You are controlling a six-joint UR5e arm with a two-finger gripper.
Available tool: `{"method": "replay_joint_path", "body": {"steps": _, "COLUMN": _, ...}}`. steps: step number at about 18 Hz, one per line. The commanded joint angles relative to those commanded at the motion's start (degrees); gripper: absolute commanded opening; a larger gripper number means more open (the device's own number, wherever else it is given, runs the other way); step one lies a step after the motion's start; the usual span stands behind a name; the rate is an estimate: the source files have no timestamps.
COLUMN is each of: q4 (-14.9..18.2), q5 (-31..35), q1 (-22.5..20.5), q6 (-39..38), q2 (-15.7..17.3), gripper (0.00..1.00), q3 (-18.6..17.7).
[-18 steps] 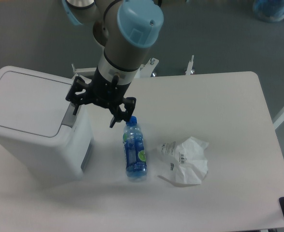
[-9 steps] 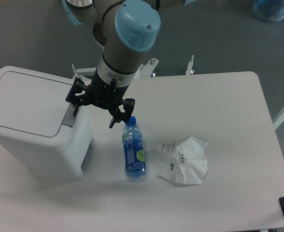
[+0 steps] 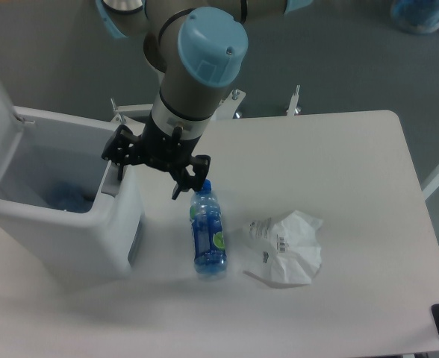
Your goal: Open the trash can
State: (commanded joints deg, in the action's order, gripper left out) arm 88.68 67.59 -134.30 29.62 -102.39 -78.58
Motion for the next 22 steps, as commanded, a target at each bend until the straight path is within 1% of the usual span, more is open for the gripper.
{"method": "replay_joint_path", "body": {"steps": 4, "q4": 0.1, "q5": 0.0, "q1": -0.7, "q6": 0.1, "q2": 0.4, "gripper": 1.00, "q3": 2.4}}
{"method": "replay_joint_path", "body": {"steps": 8, "q4": -0.4, "q5": 0.2, "q1": -2.6, "q6": 0.3, "q2": 0.7, "gripper": 1.00, "q3": 3.2}}
{"method": "replay_joint_path", "body": {"steps": 9, "q4": -1.0, "q5": 0.4, "q1": -3.2, "q6": 0.8, "q2": 0.7, "gripper": 1.00, "q3": 3.2}}
{"method": "replay_joint_path", "body": {"steps": 11, "q4": -3.1, "q5": 2.7, "q1": -4.6, "q6": 2.3, "q2": 0.8, "gripper": 1.00, "q3": 2.7}}
{"method": "replay_joint_path", "body": {"steps": 13, "q4": -5.4, "q5": 6.0, "q1": -7.5, "q6": 4.3, "q2": 0.7, "gripper": 1.00, "q3": 1.9}}
{"method": "replay_joint_path", "body": {"steps": 14, "q4": -6.8, "q5": 7.2, "q1": -9.2, "q6": 5.8, "q2": 0.4, "gripper": 1.00, "q3": 1.3}}
{"method": "replay_joint_path", "body": {"steps": 16, "q4": -9.4, "q5": 8.0, "q1": -11.4, "q6": 9.1, "q2": 0.1, "gripper": 1.00, "q3": 0.2}}
{"method": "replay_joint_path", "body": {"steps": 18, "q4": -11.1, "q5": 8.0, "q1": -13.7, "q6": 14.8, "q2": 0.0, "gripper": 1.00, "q3": -0.8}}
{"method": "replay_joint_path", "body": {"steps": 20, "q4": -11.5, "q5": 10.0, "q1": -16.3, "q6": 23.0, "q2": -1.9, "gripper": 1.00, "q3": -2.1}}
{"method": "replay_joint_path", "body": {"steps": 22, "q4": -11.2, "q5": 16.4, "q1": -17.5, "q6": 28.2, "q2": -2.2, "gripper": 1.00, "q3": -3.7}}
